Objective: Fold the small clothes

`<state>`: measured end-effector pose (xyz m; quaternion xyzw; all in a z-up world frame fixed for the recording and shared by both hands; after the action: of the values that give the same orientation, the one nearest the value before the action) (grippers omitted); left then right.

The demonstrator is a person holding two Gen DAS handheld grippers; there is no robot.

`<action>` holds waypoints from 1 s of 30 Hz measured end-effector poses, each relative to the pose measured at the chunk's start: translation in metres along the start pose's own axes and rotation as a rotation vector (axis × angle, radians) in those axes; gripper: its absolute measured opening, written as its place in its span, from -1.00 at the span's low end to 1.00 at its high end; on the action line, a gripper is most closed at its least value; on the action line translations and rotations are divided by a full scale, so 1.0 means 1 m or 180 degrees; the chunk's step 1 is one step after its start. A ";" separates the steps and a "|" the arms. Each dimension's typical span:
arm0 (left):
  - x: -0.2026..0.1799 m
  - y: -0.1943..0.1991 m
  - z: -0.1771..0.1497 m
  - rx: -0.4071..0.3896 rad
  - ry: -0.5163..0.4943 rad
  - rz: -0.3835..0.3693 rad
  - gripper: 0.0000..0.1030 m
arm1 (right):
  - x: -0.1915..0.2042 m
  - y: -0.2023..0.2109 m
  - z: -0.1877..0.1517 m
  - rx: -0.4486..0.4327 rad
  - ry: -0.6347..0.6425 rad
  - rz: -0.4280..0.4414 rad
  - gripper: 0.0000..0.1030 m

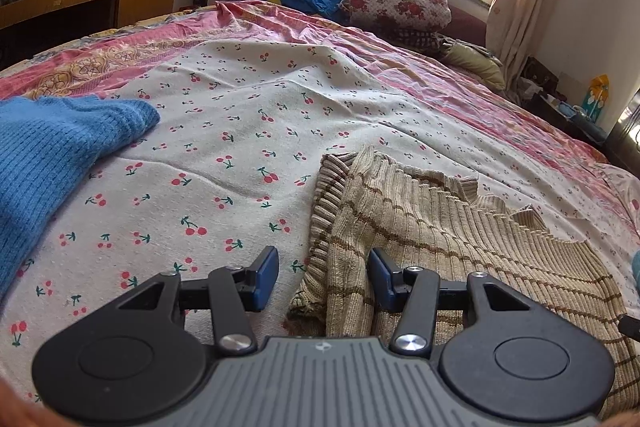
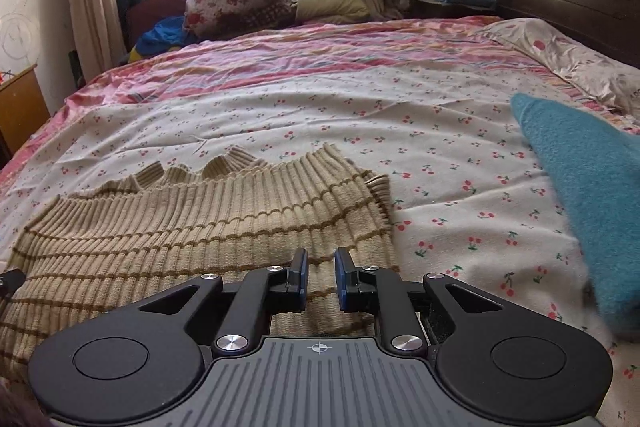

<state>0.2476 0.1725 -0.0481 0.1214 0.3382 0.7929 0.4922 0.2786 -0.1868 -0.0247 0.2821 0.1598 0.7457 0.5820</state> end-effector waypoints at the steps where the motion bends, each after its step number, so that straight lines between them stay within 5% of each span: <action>1: 0.000 0.000 0.000 0.0001 0.0000 0.0000 0.07 | -0.003 0.001 -0.001 -0.0002 -0.0008 -0.0026 -0.69; 30: -0.002 -0.001 -0.001 -0.0010 -0.0059 0.0027 0.08 | -0.043 -0.002 -0.023 0.0186 -0.0178 -0.0275 -0.71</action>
<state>0.2486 0.1709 -0.0495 0.1294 0.3319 0.7943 0.4921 0.2731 -0.2253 -0.0534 0.3126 0.1772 0.7067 0.6095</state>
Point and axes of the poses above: each gripper's, at about its wrist camera, not at the fingertips, and y roughly against the way its jaws point, x to its left, z to its top, the point moved 2 cm from there along -y, roughly the way its jaws point, and after that the axes turned 13 degrees about z, right-handed, at the moved point
